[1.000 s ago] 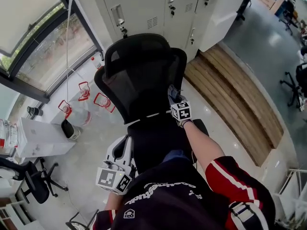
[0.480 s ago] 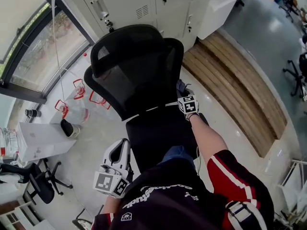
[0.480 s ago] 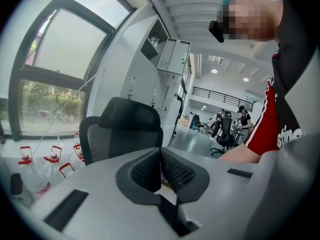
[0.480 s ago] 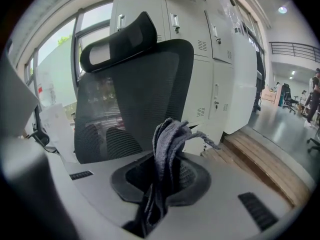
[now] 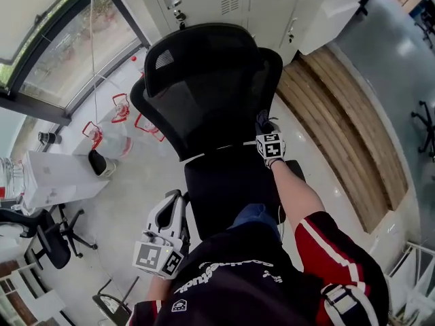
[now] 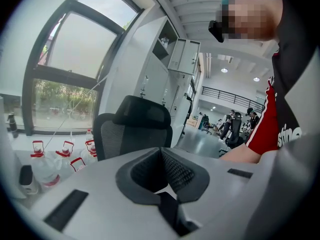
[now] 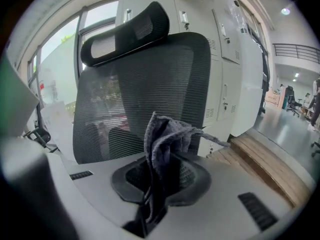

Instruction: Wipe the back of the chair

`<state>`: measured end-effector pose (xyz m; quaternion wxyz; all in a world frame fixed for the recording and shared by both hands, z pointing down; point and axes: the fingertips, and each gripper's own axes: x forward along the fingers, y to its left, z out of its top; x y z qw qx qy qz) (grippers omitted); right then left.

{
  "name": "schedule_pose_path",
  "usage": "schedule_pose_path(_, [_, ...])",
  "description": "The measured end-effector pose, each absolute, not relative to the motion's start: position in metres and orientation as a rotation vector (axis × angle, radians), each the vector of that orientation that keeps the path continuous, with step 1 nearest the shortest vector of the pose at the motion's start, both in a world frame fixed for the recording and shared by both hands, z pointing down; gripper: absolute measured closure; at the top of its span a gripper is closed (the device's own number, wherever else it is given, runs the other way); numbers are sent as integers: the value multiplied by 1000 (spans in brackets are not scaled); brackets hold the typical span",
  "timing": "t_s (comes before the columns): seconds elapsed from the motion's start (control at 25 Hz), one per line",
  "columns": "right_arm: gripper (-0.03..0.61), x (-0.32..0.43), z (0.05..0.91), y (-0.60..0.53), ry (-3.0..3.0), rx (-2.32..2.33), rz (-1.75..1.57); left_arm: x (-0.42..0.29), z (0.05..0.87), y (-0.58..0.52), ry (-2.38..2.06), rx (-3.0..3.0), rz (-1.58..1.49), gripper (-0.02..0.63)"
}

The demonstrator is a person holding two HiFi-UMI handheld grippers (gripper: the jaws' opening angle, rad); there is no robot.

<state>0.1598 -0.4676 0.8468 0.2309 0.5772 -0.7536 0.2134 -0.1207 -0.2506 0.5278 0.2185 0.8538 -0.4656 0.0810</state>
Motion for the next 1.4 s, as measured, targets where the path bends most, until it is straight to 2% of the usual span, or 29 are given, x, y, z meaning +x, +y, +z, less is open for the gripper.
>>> schedule_pose_path(0.56, [520, 39, 844, -472, -2189, 1429, 596, -177, 516, -243, -1435, 2279, 149, 586])
schedule_pose_path(1.4, [518, -198, 835, -440, -2460, 913, 508, -248, 524, -203, -1628, 2103, 112, 586])
